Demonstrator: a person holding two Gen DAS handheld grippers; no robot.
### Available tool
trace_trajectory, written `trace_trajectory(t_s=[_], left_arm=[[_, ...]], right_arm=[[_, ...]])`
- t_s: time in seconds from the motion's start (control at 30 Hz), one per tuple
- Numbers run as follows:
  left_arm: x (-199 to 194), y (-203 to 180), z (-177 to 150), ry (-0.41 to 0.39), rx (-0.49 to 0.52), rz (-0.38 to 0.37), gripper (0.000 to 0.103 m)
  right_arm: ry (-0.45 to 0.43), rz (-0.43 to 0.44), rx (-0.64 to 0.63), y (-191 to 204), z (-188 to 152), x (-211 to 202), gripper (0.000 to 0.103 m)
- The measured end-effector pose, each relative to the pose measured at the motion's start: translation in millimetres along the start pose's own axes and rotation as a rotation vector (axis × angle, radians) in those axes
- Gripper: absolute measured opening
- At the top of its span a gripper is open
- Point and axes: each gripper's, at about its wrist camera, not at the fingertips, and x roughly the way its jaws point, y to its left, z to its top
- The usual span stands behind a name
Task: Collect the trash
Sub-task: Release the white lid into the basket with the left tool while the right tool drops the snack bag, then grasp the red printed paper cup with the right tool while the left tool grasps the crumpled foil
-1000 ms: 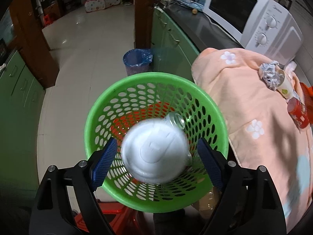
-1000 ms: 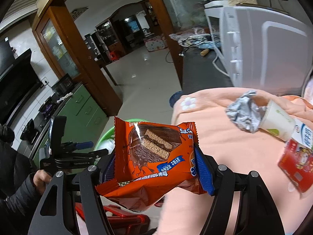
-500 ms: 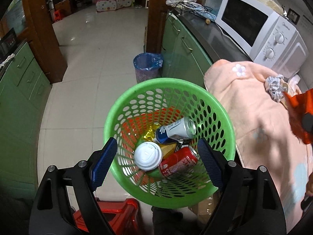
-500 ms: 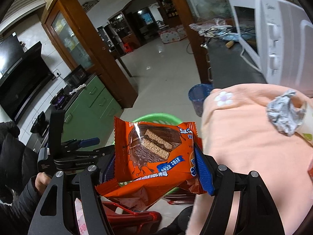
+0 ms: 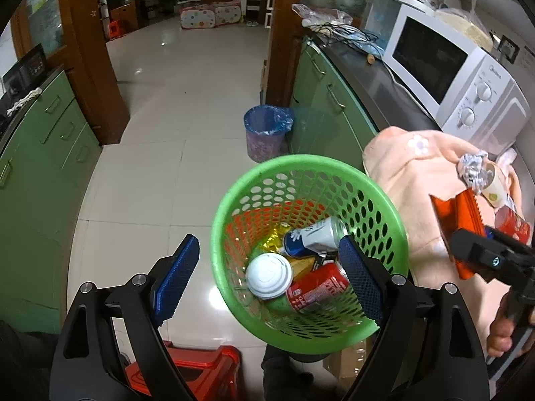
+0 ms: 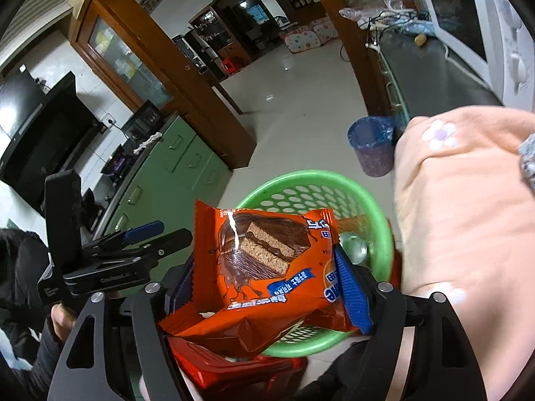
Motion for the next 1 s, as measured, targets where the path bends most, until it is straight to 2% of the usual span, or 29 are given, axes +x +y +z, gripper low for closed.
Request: trace_trajectory(t_s=[0.1,0.2,0.57,0.87,1.0], left_arm=[[-3.6,5.0,1.3,-0.007,-0.009,0.007,0.085],[-5.3,7.8,1.8,-0.010,-0.015,0.010,0.085],[-7.6,-6.8,4.3,-0.014,0.016,-0.011,0.085],[-6.2,-32.4,6.4,-0.010,0.060,-0.039,0.085],[-4.2,-49.8,7.6,-0.006,0.093,-0.060,0.085]], right_arm=[[-0.002,0.025,0.009,5.3,-0.6,3.3,0.082],[-0.009,0.033,0.002,9.9,-1.3,1.5,0.084],[-0.039,0.023,-0.016,8.0,-4.2,-24.1,0.086],[-0.083,-0.054,-0.009,-15.1,-7.3,-61.1,0.086],[-0.096,-0.124,-0.007,-35.0,-10.2,-83.6,0.086]])
